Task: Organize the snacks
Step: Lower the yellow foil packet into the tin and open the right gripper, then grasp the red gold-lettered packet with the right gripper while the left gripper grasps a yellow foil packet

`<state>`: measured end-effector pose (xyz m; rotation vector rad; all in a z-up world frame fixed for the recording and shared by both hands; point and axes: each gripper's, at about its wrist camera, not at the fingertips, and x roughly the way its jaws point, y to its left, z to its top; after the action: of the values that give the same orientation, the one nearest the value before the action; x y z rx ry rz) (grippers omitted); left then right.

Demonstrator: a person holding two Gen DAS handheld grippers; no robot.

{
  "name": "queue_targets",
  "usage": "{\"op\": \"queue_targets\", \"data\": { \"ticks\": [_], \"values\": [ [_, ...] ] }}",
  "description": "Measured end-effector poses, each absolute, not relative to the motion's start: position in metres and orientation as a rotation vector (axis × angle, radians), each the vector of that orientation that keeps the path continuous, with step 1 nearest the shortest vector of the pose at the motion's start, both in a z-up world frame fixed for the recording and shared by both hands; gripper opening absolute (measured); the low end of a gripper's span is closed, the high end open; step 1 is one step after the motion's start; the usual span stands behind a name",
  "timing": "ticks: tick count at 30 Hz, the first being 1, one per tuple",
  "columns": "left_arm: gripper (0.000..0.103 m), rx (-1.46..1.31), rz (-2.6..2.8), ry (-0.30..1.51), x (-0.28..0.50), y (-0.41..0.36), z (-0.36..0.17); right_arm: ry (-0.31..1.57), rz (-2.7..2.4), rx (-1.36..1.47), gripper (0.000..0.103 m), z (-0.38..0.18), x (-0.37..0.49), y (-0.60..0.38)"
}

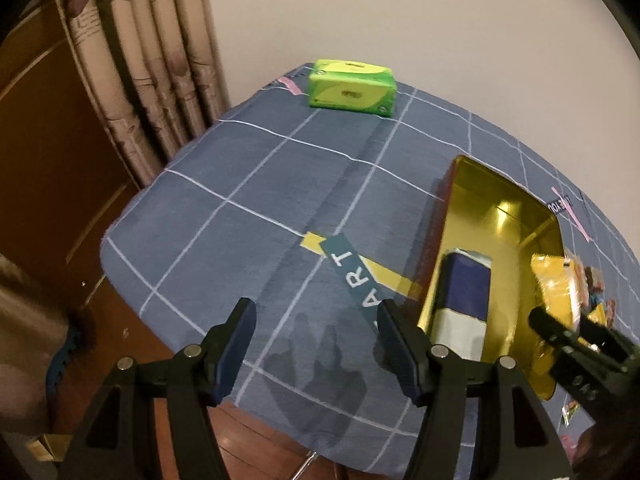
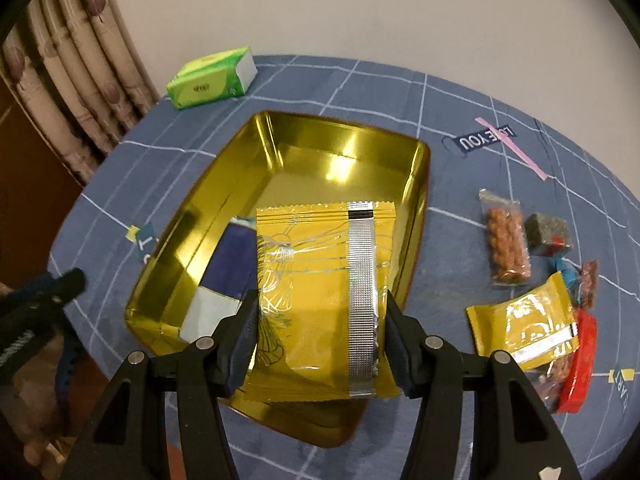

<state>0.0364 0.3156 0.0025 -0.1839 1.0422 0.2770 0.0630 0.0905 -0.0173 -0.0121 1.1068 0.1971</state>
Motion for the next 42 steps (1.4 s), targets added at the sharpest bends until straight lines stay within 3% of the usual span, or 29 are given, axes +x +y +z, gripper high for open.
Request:
{"op": "queue_targets", "data": {
  "ticks": [19,30,42],
  "values": [
    [0.064,-0.23,0.269,1.052,0.036,0.314,0.001,1.165,0.157,-0.104,0.054,-0.049,0.073,0.109],
    [0.064,-0.205,0.243,1.056,0.038,0.307,-0.002,1.118,0.204,-0.085,0.064,-0.034,0.065,0.103],
    [0.064,-0.089,0.129,0.979,0.034,0.273,0.012,1.026,0.076,0.004,0.065,0.007,0.048,-0.026]
  ]
}}
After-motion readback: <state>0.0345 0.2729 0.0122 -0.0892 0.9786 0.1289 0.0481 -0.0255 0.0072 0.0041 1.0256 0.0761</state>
